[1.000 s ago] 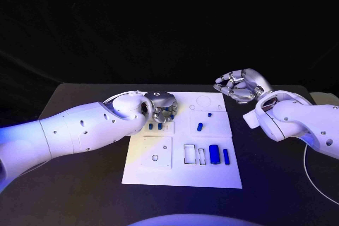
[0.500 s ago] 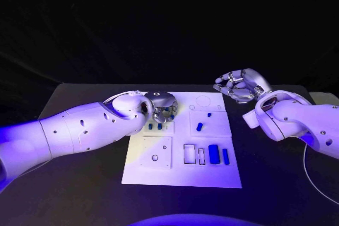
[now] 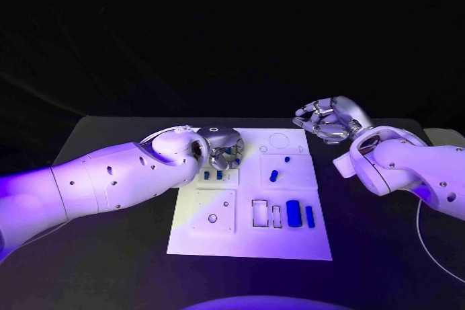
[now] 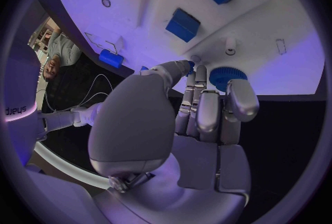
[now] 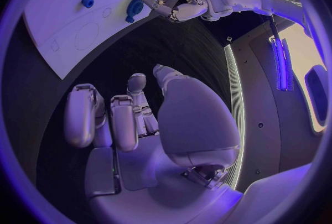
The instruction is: Assemble the parts on the task board
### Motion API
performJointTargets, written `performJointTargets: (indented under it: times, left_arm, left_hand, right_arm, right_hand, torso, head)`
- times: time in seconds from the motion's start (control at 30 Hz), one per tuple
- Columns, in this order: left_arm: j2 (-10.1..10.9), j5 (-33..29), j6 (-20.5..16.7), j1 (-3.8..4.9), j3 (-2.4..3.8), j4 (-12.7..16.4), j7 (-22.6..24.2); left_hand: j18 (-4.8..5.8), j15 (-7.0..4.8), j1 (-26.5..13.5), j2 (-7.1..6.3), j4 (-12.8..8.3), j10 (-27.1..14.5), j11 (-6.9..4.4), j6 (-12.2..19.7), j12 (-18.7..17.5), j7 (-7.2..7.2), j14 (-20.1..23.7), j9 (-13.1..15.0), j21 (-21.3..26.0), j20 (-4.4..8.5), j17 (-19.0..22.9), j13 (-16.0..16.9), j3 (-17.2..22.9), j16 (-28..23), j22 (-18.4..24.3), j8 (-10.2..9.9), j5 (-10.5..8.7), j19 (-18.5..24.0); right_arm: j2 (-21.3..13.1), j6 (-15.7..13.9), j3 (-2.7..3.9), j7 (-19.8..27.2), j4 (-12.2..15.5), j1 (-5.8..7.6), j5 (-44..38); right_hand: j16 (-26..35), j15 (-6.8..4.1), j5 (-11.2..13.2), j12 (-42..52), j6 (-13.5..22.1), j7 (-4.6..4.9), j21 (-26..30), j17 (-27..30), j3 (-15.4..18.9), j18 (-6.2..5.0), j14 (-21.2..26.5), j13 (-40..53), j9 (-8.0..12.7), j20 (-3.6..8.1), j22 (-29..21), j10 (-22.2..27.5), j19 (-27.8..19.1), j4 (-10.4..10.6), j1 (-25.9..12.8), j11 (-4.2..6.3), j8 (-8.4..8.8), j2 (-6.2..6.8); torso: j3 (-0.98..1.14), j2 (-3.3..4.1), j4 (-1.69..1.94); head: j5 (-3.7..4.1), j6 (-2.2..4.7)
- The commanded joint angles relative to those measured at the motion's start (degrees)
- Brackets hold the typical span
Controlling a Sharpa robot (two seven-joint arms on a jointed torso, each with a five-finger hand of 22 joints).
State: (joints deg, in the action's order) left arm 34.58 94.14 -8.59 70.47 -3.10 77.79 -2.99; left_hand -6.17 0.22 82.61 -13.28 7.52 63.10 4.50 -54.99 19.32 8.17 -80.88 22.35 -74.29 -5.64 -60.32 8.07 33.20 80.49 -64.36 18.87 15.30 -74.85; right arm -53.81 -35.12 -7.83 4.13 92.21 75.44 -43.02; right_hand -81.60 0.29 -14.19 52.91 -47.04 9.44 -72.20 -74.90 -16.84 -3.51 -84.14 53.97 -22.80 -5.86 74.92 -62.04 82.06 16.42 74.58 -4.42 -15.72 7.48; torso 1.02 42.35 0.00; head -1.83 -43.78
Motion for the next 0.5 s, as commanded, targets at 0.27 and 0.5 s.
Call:
performJointTargets:
  times: [0.27,0.5]
  left_arm:
    - [3.38,-2.05,-2.23,0.03,1.63,4.25,-0.27]
    - [6.22,-2.67,-0.94,0.01,1.94,5.97,-1.10]
  left_hand:
    - [0.34,0.04,-0.82,-0.15,0.37,0.69,-0.09,-0.41,-0.55,-0.08,-0.35,0.04,-0.40,-0.05,0.29,-0.12,-0.30,0.29,-0.15,-0.14,-0.38,-0.41]
    - [0.34,0.01,-0.80,-0.19,0.30,0.81,-0.13,-0.46,-0.65,-0.11,-0.31,0.04,-0.41,-0.04,0.52,-0.14,-0.31,0.22,-0.17,-0.17,-0.37,-0.43]
  right_arm:
    - [-0.04,0.73,0.00,0.53,-0.16,-0.18,-0.17]
    - [-0.19,0.76,0.00,0.50,-0.19,-0.27,-0.16]
  right_hand:
    - [0.20,-0.38,-0.27,0.21,0.16,-0.15,0.15,-1.27,-0.24,-0.57,-2.03,0.06,0.05,0.00,3.32,-0.41,-0.26,0.06,-0.28,0.10,-0.29,0.32]
    - [0.26,-0.42,-0.29,0.18,0.07,-0.19,0.36,-1.22,-0.29,-0.61,-2.04,-0.07,0.04,0.03,3.19,-0.54,-0.31,0.06,-0.35,0.14,-0.40,0.31]
  torso:
    - [-0.04,-0.03,0.15]
    - [-0.01,0.03,0.14]
  head:
    - [-0.03,0.64]
    - [0.02,0.72]
